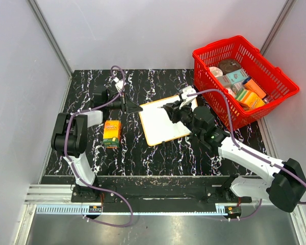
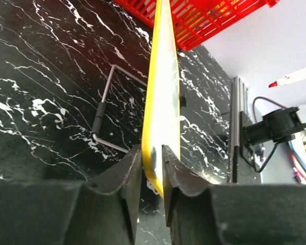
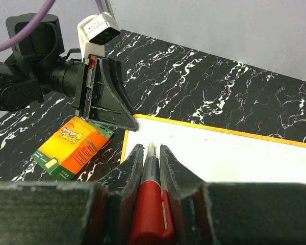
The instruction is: Write a sentence on the whiteboard
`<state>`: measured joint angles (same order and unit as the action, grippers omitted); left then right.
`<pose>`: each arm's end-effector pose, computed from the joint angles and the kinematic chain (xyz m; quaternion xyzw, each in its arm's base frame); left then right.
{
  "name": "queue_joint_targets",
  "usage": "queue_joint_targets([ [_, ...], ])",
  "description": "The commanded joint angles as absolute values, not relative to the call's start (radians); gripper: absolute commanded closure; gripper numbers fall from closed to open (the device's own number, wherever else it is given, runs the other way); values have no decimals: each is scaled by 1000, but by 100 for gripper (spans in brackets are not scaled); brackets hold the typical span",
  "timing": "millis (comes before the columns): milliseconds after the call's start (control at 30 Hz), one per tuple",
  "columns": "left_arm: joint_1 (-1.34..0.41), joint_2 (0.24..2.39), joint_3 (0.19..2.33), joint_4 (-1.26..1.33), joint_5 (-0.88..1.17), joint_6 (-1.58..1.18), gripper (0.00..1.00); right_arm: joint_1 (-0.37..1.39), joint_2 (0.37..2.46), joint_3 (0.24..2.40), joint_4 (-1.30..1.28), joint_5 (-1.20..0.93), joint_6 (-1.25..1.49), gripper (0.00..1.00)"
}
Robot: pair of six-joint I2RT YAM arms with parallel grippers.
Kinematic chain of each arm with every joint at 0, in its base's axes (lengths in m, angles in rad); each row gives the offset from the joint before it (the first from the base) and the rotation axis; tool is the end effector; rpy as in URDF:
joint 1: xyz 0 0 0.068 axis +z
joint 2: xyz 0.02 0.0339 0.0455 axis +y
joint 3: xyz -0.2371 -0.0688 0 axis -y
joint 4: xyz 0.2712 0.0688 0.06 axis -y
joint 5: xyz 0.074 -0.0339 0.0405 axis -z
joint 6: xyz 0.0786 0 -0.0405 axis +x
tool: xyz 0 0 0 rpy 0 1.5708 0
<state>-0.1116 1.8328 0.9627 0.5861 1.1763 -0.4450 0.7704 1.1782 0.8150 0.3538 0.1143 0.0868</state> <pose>0.3916 -0.1169 0.1447 0.2178 0.7116 -0.5639 0.3580 0.2619 0.2416 0.2909 -0.1999 0.6817 0.2551 0.6559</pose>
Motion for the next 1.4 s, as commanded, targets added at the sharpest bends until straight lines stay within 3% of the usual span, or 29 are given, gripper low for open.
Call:
queue_joint_targets([
  [0, -107, 1841, 1032, 488, 1203, -338, 79, 773, 1181, 870, 388, 110, 86, 100],
  [167, -107, 1848, 1043, 474, 1210, -336, 100, 773, 1196, 832, 454, 78, 74, 100],
  [600, -123, 1852, 1052, 463, 1232, -337, 100, 776, 1289, 779, 597, 23, 29, 100],
  [1367, -158, 1850, 1077, 391, 1206, -318, 100, 893, 1437, 782, 753, 273, -101, 100],
])
